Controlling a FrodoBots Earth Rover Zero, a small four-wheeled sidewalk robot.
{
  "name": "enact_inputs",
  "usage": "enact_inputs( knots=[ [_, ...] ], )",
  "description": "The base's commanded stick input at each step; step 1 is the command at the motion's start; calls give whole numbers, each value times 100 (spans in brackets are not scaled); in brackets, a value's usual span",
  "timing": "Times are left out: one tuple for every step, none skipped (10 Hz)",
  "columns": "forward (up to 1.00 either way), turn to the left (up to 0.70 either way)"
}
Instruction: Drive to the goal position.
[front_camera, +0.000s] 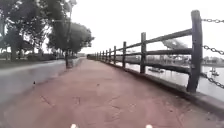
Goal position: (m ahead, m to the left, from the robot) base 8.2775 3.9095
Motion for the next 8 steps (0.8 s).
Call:
enact_inputs(
  knots=[
    [100, 0],
    [100, 0],
    [100, 0],
    [100, 0],
    [100, 0],
    [100, 0],
    [100, 0],
    [100, 0]
  ],
)
